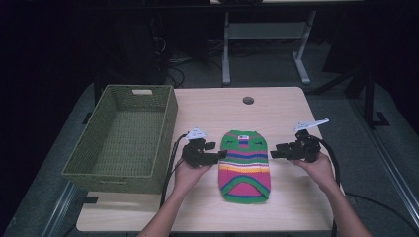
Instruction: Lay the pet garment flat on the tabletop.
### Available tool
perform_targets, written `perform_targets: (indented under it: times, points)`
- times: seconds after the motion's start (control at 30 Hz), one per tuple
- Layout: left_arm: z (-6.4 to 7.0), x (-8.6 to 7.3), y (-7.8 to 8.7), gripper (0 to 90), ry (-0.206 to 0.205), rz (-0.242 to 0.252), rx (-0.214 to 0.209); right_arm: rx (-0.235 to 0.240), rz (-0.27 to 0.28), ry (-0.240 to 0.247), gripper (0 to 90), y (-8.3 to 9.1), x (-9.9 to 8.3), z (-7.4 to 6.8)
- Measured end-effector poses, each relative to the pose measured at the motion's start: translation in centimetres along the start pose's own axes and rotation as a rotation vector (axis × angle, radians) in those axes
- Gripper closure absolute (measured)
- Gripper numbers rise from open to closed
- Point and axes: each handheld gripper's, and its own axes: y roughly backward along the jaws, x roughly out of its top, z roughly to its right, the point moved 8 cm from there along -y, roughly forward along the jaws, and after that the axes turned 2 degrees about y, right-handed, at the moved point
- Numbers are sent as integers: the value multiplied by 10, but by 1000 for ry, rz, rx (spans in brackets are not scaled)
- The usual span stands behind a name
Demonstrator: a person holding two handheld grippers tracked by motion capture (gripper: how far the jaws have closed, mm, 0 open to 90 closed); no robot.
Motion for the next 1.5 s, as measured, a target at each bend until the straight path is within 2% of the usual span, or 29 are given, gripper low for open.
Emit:
perform_targets:
  times: [0.17, 0.27, 0.53, 0.77, 1.0, 1.4, 1.43, 1.5]
  points:
    - [-1, -5, 3, 324, 14, -19, -24, 7, 24, -4, 412, 5, -4, -2]
    - [2, -6, 5, 324, 18, -10, -33, 13, 30, 0, 397, 8, -8, -2]
    - [4, -14, 10, 300, 28, -14, -40, 30, 41, -3, 382, 12, -14, -4]
    - [13, -19, 16, 287, 5, -26, -62, 18, 39, 16, 364, 21, -24, -11]
    - [18, -26, 20, 286, 3, -29, -76, 17, 39, 17, 361, 29, -35, -15]
    - [25, -35, 28, 282, -13, -40, -87, 13, 61, 11, 325, 38, -46, -19]
    - [26, -36, 30, 282, -15, -40, -87, 17, 85, 13, 322, 41, -46, -22]
    - [27, -39, 31, 282, -13, -43, -90, 16, 90, 15, 315, 42, -48, -23]
